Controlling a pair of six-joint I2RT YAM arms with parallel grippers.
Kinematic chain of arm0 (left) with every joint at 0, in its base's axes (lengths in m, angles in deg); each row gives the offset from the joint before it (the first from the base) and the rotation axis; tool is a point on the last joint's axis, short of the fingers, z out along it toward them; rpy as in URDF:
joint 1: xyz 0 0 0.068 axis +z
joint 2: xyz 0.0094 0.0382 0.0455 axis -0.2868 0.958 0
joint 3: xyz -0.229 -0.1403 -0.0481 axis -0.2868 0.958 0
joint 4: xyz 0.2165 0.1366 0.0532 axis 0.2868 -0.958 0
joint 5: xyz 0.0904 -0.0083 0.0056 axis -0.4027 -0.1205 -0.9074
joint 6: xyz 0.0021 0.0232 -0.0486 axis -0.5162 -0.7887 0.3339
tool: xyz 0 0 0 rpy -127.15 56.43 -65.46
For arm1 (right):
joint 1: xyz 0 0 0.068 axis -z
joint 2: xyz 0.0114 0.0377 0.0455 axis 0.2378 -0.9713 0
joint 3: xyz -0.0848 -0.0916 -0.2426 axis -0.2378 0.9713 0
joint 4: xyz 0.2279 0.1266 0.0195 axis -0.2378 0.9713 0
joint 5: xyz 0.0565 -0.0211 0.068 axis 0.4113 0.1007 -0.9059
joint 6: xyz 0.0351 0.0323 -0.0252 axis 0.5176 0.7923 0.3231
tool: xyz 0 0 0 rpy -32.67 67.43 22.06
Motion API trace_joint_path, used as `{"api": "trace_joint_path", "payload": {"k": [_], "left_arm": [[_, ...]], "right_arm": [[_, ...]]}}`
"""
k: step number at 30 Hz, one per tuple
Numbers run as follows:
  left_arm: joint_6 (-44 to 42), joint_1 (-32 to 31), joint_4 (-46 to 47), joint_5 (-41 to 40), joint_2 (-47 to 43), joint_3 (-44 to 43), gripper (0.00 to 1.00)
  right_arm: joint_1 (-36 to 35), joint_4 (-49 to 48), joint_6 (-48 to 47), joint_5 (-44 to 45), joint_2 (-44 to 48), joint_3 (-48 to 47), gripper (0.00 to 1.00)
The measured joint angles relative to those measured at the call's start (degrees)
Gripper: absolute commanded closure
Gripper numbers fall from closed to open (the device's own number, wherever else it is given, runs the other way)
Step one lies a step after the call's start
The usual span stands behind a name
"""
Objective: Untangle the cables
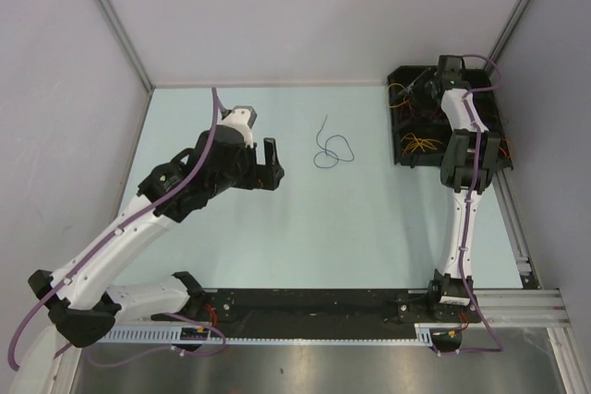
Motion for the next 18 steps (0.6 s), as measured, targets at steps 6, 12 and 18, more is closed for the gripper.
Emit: {"api": "trace_joint_path", "payload": {"k": [6,12,18], "left_arm": [[1.88,-0.15,0.04,-0.61,1.51,0.00,0.07],[2.36,-0.66,0.07,-0.59,4.96,0.00,0.08],[2.38,-1.01,0.70,-0.59,6.14,-0.11,0.08]], "right_arm": [[0.35,-0.76,-0.42,-2.21,0.00,-0.33,0.98],[0.96,-1.44,-0.09,-4.50,0.00,-0.46,1.00],[2.01,-1.03,0.07,-5.99,0.26,-0.44,1.00]]}}
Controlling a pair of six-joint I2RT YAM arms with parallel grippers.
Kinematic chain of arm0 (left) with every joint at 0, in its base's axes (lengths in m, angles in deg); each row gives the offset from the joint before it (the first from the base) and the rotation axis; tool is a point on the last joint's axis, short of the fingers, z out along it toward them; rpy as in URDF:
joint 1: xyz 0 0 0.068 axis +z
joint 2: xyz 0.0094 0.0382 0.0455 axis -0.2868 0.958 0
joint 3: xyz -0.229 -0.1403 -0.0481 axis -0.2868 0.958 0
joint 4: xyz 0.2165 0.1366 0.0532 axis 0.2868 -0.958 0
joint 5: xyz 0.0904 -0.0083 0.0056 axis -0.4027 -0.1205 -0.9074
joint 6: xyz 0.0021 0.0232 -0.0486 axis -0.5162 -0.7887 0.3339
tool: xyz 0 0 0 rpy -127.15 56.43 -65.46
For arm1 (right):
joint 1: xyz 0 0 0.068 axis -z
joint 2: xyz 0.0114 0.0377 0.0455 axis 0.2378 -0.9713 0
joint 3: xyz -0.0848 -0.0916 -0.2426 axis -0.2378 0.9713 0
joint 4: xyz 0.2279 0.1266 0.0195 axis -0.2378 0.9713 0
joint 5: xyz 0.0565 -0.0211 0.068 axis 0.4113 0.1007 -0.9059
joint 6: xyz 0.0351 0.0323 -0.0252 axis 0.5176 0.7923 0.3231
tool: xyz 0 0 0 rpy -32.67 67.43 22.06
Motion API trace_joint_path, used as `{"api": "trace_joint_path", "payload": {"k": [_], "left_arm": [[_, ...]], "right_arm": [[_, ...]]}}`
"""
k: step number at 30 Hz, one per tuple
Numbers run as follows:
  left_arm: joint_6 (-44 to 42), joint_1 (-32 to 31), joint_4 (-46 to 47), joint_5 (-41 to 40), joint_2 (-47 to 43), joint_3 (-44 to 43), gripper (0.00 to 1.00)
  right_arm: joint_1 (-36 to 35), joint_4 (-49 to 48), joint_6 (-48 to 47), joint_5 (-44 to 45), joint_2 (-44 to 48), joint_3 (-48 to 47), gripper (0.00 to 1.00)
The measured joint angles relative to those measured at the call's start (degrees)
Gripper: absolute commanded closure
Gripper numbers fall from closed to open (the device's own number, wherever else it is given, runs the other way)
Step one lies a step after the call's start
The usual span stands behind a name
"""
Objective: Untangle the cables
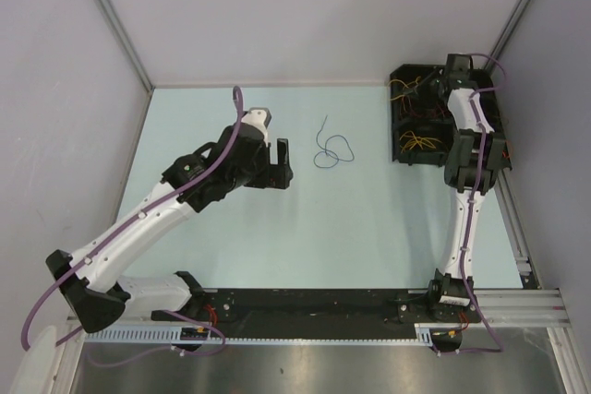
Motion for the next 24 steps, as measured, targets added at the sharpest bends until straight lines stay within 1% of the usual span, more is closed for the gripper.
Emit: {"api": "trace_joint_path", "payload": {"k": [8,17,18,19,20,21,22,24], "left_arm": [[0.02,-0.50,1.29,0.00,1.11,-0.98,0.08],[0.09,-2.34,1.18,-0.07,3.13,-3.21,0.09],[0.13,-2.62,1.05,-0.22,3.30,-3.48,0.09],[0.17,-2.95,0.96,-0.33,3.43,-3.69,0.09],[0.22,-3.30,0.81,-0.46,3.54,-3.91,0.09],[0.39,-3.54,0.57,-0.48,3.65,-4.13,0.09],[0.55,-3.82,0.39,-0.59,3.76,-4.31,0.09],[0.90,-4.28,0.00,-0.92,3.93,-4.57,0.09]], "right_arm": [[3.02,0.13,1.18,0.02,3.78,0.09,1.00],[6.32,-5.38,4.94,0.07,5.31,-0.46,1.00],[6.36,-5.99,5.25,0.07,5.31,-0.46,0.99],[6.38,-6.95,5.62,0.15,5.31,-0.48,0.89],[6.34,-7.63,5.84,0.28,5.31,-0.70,0.71],[6.32,-8.07,6.40,0.28,5.18,-0.96,0.18],[6.32,-8.39,6.93,0.28,4.96,-1.44,0.00],[6.27,-8.63,7.61,0.26,4.17,-2.97,0.00]]}}
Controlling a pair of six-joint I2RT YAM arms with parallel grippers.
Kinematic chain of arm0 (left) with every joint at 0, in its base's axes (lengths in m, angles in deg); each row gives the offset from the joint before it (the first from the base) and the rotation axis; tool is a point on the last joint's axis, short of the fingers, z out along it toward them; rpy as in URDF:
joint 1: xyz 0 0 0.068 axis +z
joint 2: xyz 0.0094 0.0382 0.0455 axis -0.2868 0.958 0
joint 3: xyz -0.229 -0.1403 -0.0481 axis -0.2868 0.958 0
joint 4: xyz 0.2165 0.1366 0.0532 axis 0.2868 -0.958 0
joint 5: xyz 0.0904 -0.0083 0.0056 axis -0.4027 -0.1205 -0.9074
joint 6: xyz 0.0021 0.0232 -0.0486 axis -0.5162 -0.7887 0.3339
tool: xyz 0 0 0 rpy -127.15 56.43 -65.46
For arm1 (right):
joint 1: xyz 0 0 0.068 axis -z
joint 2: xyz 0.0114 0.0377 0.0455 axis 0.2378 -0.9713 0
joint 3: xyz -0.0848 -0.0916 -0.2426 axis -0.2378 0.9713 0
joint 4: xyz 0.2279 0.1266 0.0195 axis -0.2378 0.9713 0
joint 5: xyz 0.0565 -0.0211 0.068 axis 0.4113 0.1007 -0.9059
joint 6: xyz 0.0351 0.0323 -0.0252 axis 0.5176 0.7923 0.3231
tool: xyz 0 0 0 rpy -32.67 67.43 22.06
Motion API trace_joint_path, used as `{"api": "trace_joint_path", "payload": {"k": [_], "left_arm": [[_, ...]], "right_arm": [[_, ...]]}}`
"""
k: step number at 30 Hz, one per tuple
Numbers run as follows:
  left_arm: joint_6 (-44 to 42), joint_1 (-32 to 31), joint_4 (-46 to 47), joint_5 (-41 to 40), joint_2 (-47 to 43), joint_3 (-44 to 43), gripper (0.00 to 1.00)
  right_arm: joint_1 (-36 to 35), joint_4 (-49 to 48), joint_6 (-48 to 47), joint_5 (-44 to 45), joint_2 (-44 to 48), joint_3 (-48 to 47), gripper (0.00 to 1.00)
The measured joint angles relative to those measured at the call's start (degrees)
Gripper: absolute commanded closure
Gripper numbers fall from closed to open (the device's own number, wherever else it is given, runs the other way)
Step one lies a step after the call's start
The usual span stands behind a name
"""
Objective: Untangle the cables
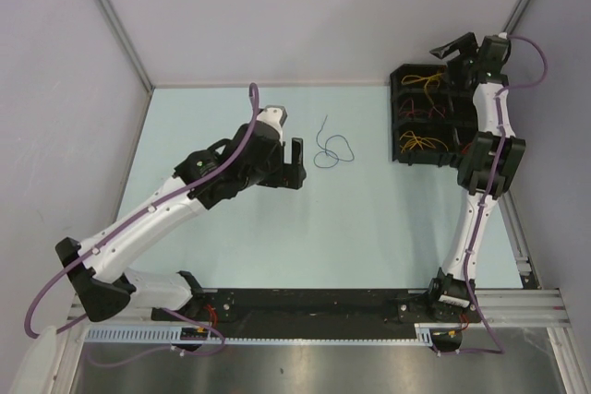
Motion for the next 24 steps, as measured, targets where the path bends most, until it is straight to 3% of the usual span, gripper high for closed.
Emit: {"api": "trace_joint_path", "payload": {"k": [14,24], "left_arm": [[1.01,-1.79,-0.76,-0.90,4.81,-5.09,0.06],[-1.64,-0.63,1.55,2.47,29.40,-22.58,0.05]], "right_arm": [[0.96,3.67,0.07,0.04,0.09,3.28,0.00],[0.70,12.39,0.63,2.32,12.96,14.80,0.00]]}}
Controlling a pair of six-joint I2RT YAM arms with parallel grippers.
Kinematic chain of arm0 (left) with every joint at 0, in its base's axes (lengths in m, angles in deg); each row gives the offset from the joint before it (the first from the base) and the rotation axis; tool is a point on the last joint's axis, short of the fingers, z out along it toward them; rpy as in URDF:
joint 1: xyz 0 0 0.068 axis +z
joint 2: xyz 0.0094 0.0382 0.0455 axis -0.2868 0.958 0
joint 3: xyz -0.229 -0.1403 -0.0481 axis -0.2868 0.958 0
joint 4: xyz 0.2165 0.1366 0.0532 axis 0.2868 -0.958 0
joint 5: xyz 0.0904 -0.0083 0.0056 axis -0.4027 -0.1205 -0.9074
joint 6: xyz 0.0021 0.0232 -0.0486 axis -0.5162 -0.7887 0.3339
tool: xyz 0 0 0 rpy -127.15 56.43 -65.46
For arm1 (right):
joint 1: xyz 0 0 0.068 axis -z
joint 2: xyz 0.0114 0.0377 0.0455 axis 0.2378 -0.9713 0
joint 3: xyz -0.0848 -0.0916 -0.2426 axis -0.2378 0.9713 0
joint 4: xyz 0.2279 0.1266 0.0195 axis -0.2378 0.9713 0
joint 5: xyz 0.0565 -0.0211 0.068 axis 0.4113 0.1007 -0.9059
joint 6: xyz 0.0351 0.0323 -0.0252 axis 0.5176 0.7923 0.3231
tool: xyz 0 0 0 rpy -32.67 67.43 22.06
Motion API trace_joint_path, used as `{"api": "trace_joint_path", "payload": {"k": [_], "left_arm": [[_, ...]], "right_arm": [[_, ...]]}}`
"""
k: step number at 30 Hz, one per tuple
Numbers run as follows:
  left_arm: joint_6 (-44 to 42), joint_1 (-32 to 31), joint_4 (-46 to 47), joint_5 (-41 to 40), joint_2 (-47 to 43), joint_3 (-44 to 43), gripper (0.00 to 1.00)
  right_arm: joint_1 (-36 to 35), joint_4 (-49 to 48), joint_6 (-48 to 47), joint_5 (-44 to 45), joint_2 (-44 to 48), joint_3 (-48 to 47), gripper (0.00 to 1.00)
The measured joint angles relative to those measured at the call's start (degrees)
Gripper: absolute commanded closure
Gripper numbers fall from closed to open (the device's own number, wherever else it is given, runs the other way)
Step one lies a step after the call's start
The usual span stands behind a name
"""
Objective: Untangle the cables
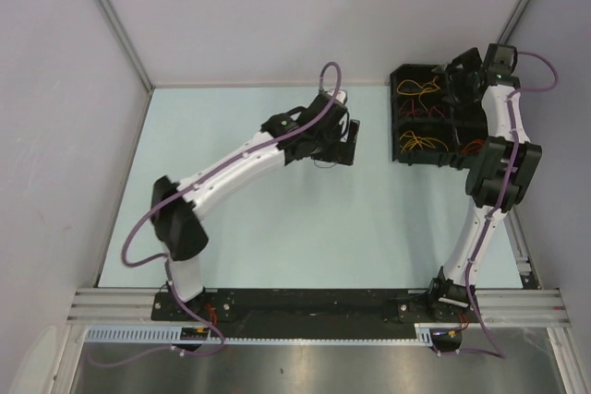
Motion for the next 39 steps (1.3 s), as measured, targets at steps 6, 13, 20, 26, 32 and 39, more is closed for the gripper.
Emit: {"api": "trace_joint_path", "payload": {"k": [6,13,20,26,32,39], "left_arm": [[-0.87,5.18,0.00,5.99,13.35,-7.30,0.10],[6.29,15.34,1.49,13.77,21.49,-10.25,0.12],[19.61,18.45,6.05,18.67,27.10,-11.89,0.20],[27.61,17.35,7.08,20.55,32.57,-16.68,0.23],[34.14,17.03,5.97,19.52,33.53,-17.42,0.25],[39.08,17.03,5.05,19.08,37.16,-18.73,0.28]], "right_arm": [[-0.11,1.07,-0.07,-0.02,8.39,8.09,0.00],[-2.80,3.65,-1.60,0.83,25.44,22.69,0.00],[-6.51,8.76,-4.17,2.01,41.90,32.11,0.00],[-6.40,14.47,-5.92,4.00,48.28,33.07,0.00],[-5.75,18.95,-7.28,4.98,52.59,33.62,0.00],[-4.02,22.29,-8.90,5.31,55.58,33.88,0.00]]}}
